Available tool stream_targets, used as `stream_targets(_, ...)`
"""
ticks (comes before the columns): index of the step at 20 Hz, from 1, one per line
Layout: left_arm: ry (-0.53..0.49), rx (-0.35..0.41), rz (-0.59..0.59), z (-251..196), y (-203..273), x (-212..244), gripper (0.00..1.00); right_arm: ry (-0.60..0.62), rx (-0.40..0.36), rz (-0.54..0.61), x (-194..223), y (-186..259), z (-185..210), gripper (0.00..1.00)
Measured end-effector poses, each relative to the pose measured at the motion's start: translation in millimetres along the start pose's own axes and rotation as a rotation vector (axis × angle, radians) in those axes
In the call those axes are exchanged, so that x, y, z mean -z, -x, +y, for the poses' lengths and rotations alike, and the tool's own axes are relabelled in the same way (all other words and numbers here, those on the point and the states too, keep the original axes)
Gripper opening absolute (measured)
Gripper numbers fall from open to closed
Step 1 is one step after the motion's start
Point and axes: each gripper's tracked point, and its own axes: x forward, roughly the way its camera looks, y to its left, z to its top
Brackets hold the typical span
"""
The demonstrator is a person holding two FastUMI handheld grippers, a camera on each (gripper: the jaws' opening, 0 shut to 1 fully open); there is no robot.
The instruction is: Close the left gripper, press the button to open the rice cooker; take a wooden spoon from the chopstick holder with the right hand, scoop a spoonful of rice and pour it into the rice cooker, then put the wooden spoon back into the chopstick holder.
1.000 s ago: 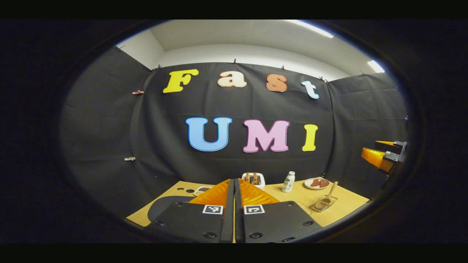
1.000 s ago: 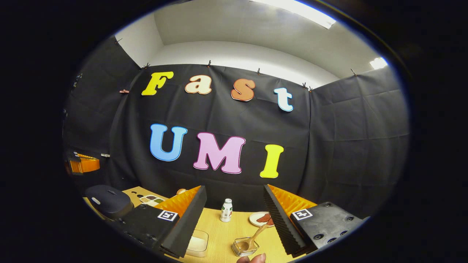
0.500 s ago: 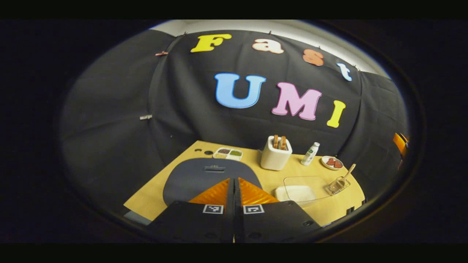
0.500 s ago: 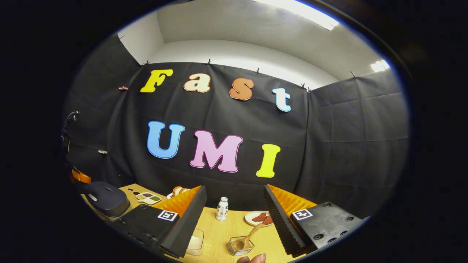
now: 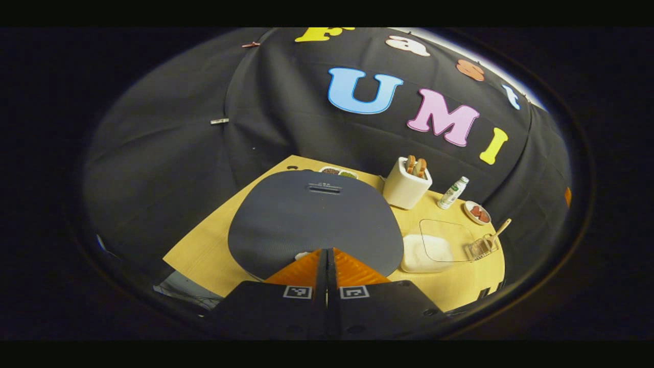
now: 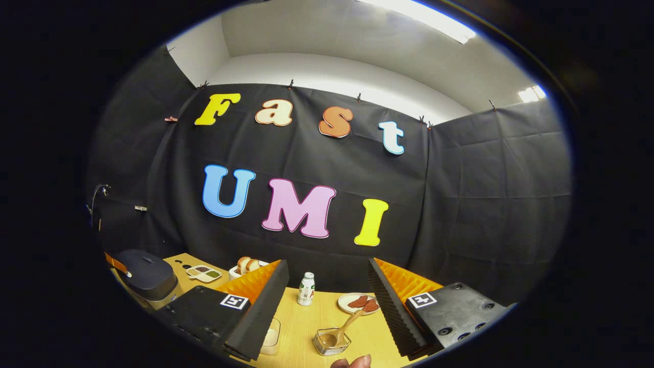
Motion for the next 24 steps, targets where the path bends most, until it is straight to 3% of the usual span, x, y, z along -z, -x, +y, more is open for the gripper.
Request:
stream_targets(4,-0.031,0.005,0.027,-0.7,-2.2,8.3,0.06,0.004,-0.004,0.013,1.7,1.4,0.0,0.97)
stream_targets(11,0.007,0.019,0.039,0.1,-0.7,9.0,0.05,0.014,-0.016,0.012,1.4,2.3,0.5,0.97)
stream_targets(13,-0.021,0.014,0.027,-2.4,3.1,3.3,0.09,0.015,-0.012,0.013,1.7,2.2,0.3,0.97)
stream_targets(24,-0.075,0.009,-0.23,-20.7,31.7,-98.6,0.08,0.017,0.007,0.023,5.1,1.6,-2.4,0.97)
